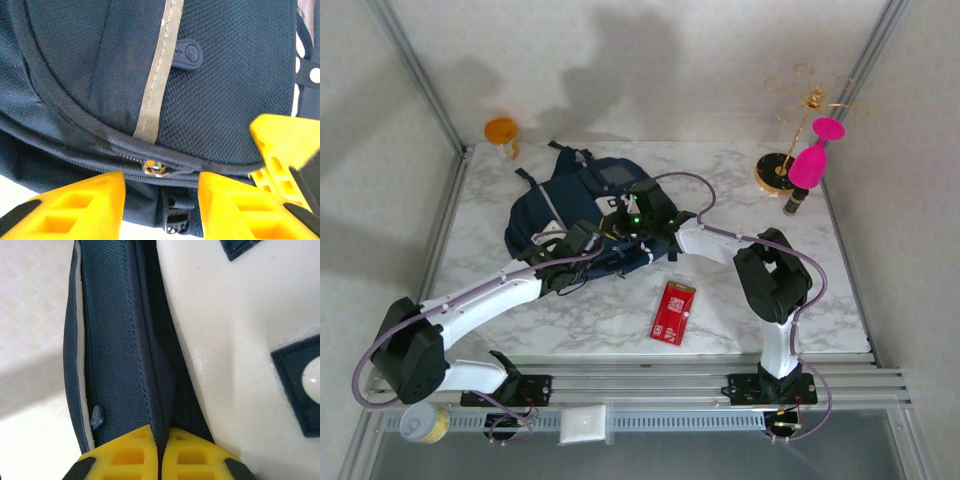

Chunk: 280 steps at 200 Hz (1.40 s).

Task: Pack books, pencil case, and school supplies into a backpack

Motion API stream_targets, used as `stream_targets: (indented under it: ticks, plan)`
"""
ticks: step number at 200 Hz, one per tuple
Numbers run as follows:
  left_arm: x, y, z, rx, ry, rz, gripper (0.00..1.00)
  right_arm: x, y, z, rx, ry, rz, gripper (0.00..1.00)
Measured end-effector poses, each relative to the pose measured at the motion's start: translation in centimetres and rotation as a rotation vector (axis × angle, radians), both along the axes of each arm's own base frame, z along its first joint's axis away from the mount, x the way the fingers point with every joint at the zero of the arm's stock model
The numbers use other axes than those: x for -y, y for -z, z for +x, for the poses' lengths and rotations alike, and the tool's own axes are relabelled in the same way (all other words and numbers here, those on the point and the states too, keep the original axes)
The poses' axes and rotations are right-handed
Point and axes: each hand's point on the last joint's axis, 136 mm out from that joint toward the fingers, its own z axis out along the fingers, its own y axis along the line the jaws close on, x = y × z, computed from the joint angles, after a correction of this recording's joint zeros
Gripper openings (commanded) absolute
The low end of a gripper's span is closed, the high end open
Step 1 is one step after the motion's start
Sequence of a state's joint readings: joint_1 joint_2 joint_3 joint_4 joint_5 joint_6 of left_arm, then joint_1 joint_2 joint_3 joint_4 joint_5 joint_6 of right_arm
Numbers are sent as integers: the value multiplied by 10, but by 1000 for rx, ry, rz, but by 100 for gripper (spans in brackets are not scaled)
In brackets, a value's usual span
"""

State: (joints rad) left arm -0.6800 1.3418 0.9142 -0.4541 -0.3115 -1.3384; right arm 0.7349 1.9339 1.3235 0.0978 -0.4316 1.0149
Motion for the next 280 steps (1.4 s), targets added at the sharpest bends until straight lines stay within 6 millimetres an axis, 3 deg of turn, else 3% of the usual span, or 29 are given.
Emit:
stream_targets:
  ticks: [39, 67, 113, 153, 195, 242, 280]
  plan:
    - [5, 1, 8, -5, -13, 11, 37, 0, -2, 3, 5, 16, 12, 0]
    - [10, 3, 13, -14, -11, 17, 28, 0, -2, 3, 2, 21, 14, 0]
    - [14, 12, 14, -32, -8, 23, 33, 0, -2, 4, 3, 24, 12, 0]
    - [15, 18, 18, -37, -13, 27, 21, -1, -2, 4, 7, 27, 11, 0]
    - [16, 14, 23, -15, 14, 35, 2, 0, -3, 5, 23, 32, 17, 0]
    - [14, -10, 16, 29, 101, 45, 0, 10, -18, 5, 67, 14, 20, 0]
    - [13, -30, 0, 42, 249, 68, 0, 38, -21, 18, 36, -21, 21, 0]
